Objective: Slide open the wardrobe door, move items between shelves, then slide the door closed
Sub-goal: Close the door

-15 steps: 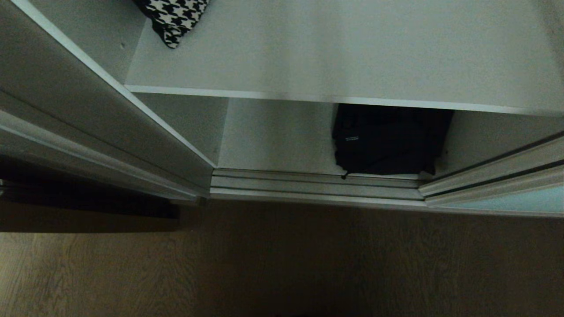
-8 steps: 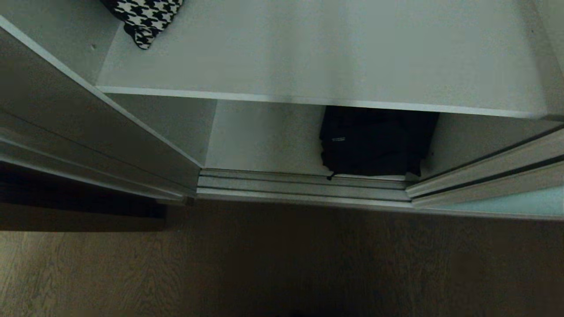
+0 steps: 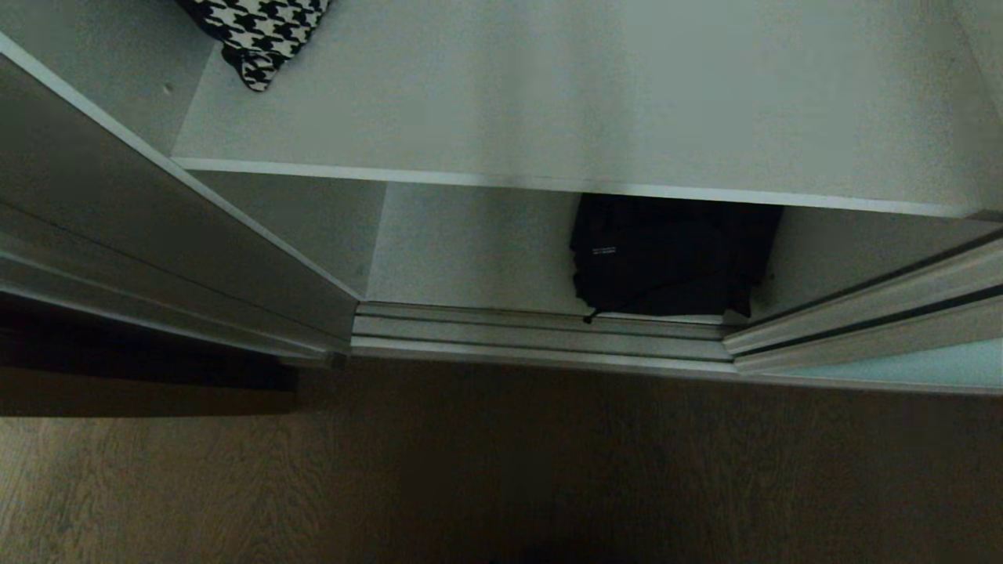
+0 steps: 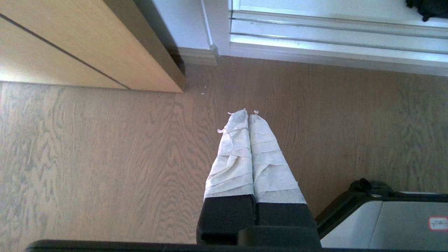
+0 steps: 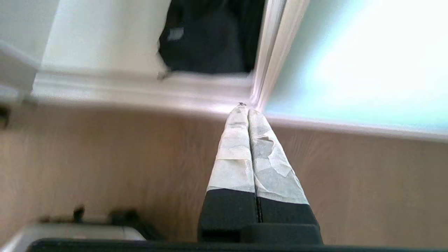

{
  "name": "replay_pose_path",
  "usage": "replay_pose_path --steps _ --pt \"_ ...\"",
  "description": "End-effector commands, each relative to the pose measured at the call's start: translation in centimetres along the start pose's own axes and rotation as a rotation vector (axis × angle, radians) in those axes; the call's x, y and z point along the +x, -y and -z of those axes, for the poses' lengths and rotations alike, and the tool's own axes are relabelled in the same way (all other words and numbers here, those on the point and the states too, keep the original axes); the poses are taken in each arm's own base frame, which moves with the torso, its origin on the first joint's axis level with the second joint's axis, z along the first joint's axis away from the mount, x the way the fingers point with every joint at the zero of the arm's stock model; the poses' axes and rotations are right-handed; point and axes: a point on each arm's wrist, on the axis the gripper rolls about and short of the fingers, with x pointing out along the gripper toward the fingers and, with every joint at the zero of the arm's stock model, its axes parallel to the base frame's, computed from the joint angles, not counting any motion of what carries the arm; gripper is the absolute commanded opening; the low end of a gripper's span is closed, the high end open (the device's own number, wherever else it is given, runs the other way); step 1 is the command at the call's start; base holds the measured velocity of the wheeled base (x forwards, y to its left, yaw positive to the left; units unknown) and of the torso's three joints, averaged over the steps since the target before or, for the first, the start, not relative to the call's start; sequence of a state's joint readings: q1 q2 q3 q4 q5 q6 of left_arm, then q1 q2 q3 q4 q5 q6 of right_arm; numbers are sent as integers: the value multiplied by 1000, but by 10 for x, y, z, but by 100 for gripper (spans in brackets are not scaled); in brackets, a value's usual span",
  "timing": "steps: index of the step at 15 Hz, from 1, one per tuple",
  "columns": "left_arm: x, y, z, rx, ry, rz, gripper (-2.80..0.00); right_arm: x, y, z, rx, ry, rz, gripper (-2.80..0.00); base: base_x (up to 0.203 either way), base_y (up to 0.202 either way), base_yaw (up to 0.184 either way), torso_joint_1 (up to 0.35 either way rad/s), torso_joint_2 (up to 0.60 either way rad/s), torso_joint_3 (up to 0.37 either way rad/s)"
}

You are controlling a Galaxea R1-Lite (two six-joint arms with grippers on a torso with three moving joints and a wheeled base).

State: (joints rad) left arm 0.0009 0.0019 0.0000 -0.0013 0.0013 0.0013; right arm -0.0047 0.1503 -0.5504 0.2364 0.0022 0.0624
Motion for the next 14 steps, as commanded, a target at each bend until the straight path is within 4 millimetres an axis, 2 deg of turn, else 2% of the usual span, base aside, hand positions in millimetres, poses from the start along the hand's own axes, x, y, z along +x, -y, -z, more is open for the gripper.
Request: replay_pose_path --steps 1,2,9,14 --pt "0 0 0 0 1 -1 -280 7 -2 -47 4 8 64 -280 0 0 0 0 0 0" --pt "0 0 0 0 1 -1 -280 5 -2 -59 4 15 100 -280 0 0 0 0 0 0" --pt "0 0 0 0 1 0 -280 3 5 -87 -63 17 283 -280 0 0 0 0 0 0" --pt "0 0 0 0 1 -1 -280 -3 8 -85 -60 36 269 -280 0 0 0 0 0 0"
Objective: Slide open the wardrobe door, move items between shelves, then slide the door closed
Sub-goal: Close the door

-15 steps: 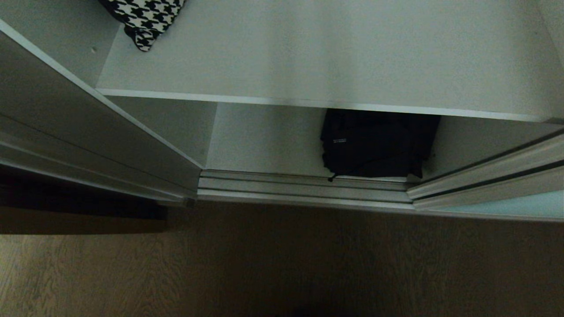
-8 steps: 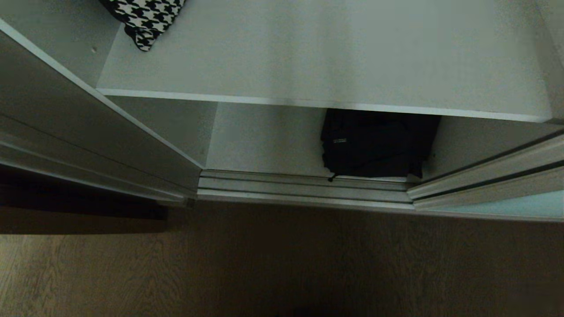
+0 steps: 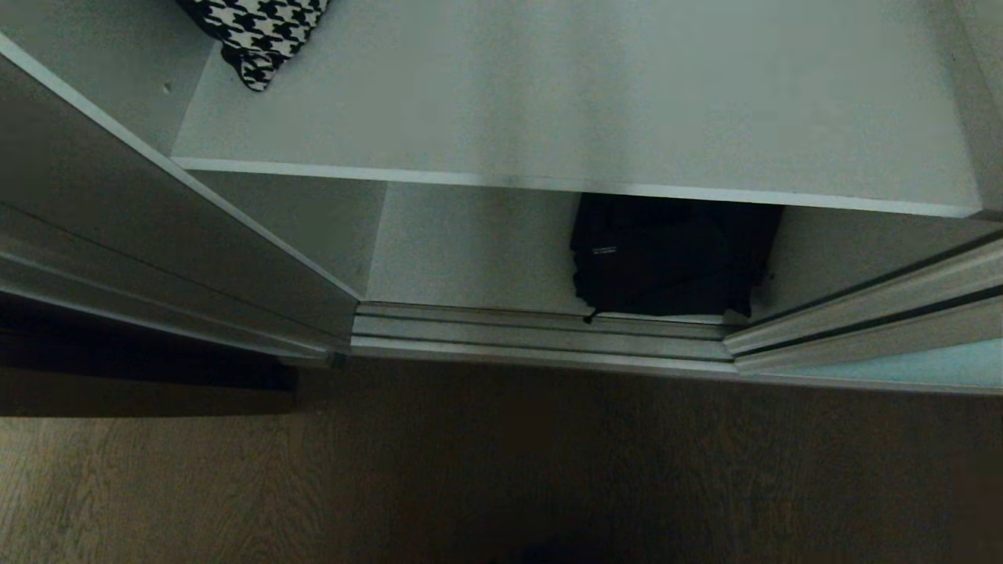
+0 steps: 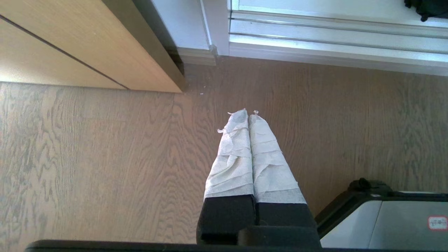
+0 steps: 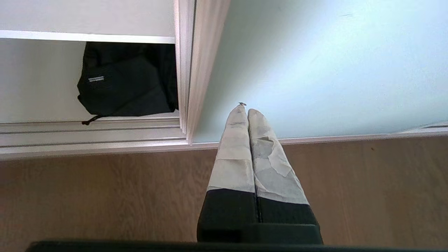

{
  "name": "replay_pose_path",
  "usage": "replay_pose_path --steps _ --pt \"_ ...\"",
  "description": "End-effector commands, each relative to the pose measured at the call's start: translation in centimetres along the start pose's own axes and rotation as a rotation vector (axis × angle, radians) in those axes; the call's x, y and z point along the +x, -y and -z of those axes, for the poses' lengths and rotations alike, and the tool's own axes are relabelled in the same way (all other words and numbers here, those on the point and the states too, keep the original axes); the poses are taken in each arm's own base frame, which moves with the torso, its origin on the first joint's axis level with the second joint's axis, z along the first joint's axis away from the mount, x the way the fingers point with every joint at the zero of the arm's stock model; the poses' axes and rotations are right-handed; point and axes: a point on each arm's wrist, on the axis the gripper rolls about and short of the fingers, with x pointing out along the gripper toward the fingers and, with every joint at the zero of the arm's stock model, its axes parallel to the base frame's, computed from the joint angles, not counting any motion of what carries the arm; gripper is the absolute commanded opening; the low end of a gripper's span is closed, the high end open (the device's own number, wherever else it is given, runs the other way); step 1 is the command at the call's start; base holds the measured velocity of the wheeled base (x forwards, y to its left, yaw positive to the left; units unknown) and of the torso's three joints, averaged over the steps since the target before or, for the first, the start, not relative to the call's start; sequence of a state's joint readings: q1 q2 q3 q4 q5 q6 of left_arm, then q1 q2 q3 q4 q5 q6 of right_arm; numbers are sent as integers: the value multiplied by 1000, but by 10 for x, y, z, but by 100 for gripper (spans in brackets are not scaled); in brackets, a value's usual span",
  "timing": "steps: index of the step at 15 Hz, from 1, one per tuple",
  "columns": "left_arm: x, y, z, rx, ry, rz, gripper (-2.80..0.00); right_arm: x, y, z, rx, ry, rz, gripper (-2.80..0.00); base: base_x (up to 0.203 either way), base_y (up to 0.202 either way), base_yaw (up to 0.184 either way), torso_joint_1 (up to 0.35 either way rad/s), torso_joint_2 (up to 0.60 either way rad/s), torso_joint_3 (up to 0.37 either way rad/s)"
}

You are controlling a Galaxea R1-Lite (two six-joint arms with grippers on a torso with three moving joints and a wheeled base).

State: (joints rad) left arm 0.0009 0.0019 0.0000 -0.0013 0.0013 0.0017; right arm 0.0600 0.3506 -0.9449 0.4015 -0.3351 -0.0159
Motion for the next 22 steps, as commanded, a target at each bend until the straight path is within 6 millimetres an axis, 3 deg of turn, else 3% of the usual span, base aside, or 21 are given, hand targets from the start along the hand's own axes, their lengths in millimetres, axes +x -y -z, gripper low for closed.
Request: replay_pose_path --steps 1,12,22 --pt "0 0 0 0 1 -1 -280 -1 1 2 1 -2 -2 -280 0 0 0 0 0 0" --pt "0 0 0 -2 1 2 -280 -3 2 -10 -17 47 1 -280 0 0 0 0 0 0" --pt "0 0 0 -2 1 1 -280 1 1 -14 3 42 19 -280 -168 0 -1 1 1 2"
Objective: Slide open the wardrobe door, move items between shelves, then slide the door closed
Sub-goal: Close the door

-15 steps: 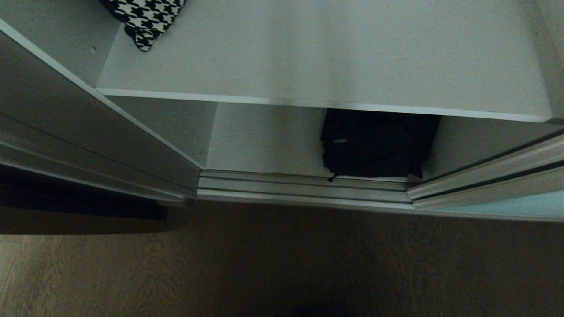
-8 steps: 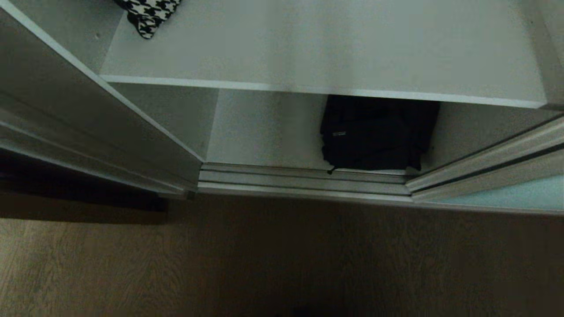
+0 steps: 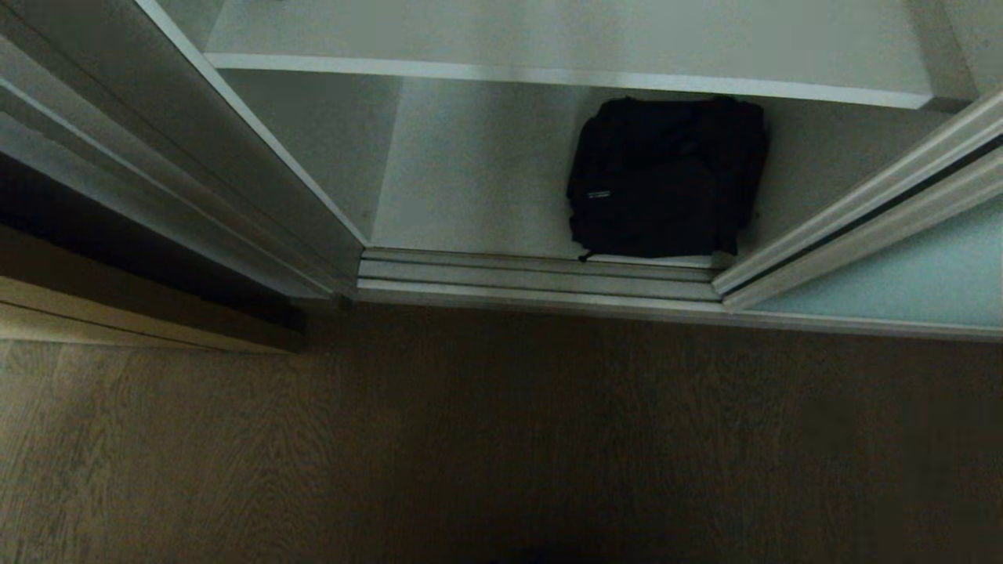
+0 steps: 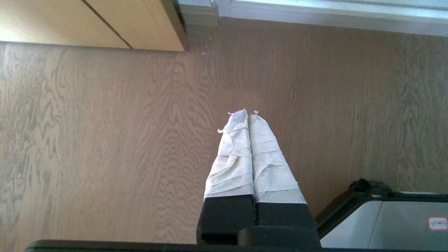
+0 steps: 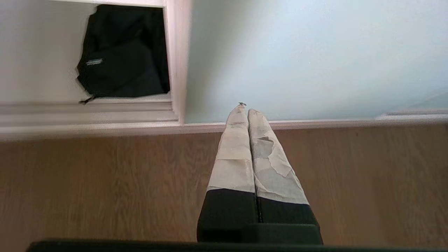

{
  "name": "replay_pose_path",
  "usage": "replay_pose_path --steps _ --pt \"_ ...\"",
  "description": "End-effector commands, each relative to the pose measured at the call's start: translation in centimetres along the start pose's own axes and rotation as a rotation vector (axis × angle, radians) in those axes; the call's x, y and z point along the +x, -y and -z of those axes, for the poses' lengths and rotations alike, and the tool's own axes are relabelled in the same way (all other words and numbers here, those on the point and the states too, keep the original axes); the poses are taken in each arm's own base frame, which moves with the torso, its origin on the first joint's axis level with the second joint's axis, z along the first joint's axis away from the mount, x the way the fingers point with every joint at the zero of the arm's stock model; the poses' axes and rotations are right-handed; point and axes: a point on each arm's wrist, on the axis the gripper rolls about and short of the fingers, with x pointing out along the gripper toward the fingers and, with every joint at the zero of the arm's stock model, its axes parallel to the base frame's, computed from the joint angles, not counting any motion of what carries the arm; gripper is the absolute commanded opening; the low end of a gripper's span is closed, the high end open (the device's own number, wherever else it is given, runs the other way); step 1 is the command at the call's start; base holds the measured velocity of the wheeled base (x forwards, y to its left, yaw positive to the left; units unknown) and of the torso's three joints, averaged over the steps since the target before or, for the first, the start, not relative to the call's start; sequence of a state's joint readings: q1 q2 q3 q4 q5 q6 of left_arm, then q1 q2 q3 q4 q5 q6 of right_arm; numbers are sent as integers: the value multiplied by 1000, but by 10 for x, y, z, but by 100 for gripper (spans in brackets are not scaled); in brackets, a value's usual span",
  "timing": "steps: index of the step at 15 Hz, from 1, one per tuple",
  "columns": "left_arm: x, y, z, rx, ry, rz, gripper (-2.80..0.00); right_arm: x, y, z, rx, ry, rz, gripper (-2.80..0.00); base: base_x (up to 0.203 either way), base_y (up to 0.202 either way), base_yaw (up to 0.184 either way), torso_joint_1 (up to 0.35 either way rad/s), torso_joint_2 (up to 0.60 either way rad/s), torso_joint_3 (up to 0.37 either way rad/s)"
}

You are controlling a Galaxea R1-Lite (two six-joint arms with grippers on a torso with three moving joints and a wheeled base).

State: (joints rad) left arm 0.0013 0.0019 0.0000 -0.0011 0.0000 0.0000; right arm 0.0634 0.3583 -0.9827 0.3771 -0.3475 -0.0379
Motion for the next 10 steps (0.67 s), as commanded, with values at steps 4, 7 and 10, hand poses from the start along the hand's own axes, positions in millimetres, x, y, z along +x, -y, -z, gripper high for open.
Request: replay_pose_path --steps 4,7,10 --pt "0 0 0 0 1 0 -280 17 -4 -44 104 48 20 -280 0 0 0 0 0 0" --pt "0 0 0 0 1 0 -280 29 -5 -82 191 110 77 -280 0 0 0 0 0 0" --pt "0 0 0 0 1 0 -280 38 -5 -111 279 148 128 -280 0 0 0 0 0 0"
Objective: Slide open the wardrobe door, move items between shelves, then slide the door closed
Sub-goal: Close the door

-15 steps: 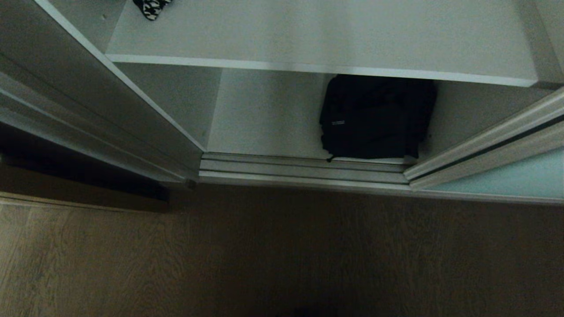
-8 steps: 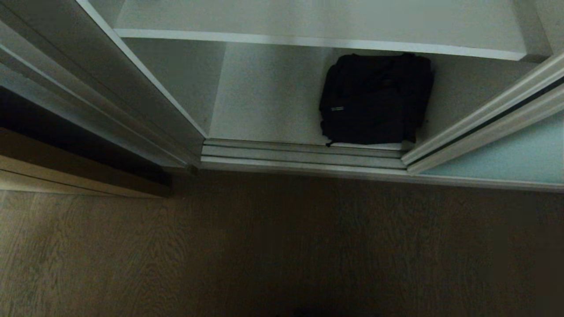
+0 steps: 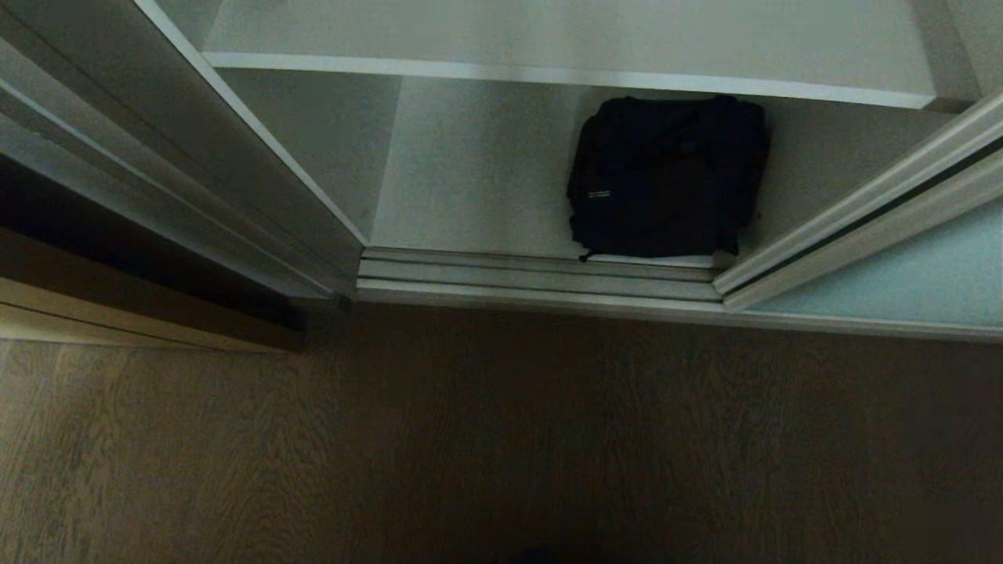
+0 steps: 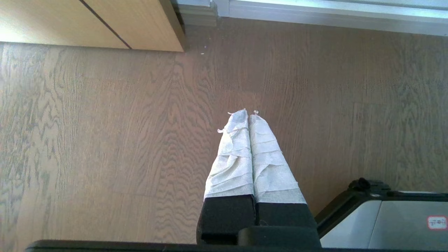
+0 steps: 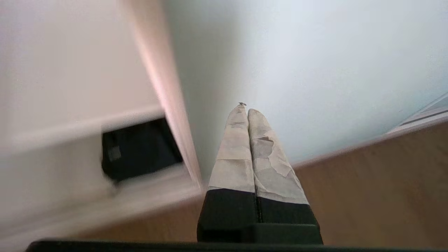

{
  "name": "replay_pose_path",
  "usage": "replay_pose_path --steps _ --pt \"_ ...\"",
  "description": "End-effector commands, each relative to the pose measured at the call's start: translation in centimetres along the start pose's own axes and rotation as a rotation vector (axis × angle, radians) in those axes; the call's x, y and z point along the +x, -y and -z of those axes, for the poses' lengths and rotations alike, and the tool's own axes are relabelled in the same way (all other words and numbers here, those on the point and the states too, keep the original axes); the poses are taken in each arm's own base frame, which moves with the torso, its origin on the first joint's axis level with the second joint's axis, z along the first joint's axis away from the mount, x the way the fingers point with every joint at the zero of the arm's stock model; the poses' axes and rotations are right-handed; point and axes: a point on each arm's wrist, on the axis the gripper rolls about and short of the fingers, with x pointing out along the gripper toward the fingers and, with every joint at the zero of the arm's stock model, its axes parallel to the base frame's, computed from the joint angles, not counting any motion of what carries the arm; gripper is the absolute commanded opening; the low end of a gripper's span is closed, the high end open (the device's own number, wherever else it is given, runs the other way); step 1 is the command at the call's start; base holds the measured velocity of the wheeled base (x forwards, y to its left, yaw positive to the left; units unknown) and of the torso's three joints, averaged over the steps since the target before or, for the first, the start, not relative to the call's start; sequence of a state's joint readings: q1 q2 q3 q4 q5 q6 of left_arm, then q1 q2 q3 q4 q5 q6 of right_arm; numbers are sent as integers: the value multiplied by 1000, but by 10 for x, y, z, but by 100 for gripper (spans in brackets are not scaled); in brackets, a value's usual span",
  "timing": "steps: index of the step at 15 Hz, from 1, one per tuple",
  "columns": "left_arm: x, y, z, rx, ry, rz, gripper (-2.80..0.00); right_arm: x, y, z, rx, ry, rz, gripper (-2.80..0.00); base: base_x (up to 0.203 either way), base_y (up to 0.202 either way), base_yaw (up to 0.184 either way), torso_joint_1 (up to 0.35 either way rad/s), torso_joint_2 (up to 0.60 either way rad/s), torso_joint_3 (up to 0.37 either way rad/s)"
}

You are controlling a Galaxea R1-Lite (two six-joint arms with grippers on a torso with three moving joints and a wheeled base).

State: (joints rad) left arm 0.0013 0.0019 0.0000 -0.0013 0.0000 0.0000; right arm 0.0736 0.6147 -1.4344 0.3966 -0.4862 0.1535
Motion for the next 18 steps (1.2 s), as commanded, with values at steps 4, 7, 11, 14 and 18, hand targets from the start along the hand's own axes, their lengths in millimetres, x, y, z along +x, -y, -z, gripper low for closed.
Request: replay_pose_path --steps 4,7,11,14,18 --pt "0 0 0 0 1 0 -280 30 -18 -20 88 -78 24 -280 0 0 0 0 0 0" --pt "0 0 0 0 1 0 -280 42 -26 -28 116 -117 -19 -280 0 0 0 0 0 0" --pt "0 0 0 0 1 0 -280 63 -36 -26 177 -171 -56 -280 0 0 0 0 0 0" --pt "0 0 0 0 1 0 -280 75 -42 -25 185 -161 -72 -280 0 0 0 0 0 0" --pt "0 0 0 0 1 1 -280 90 -52 -28 163 -99 -88 -280 0 0 0 0 0 0"
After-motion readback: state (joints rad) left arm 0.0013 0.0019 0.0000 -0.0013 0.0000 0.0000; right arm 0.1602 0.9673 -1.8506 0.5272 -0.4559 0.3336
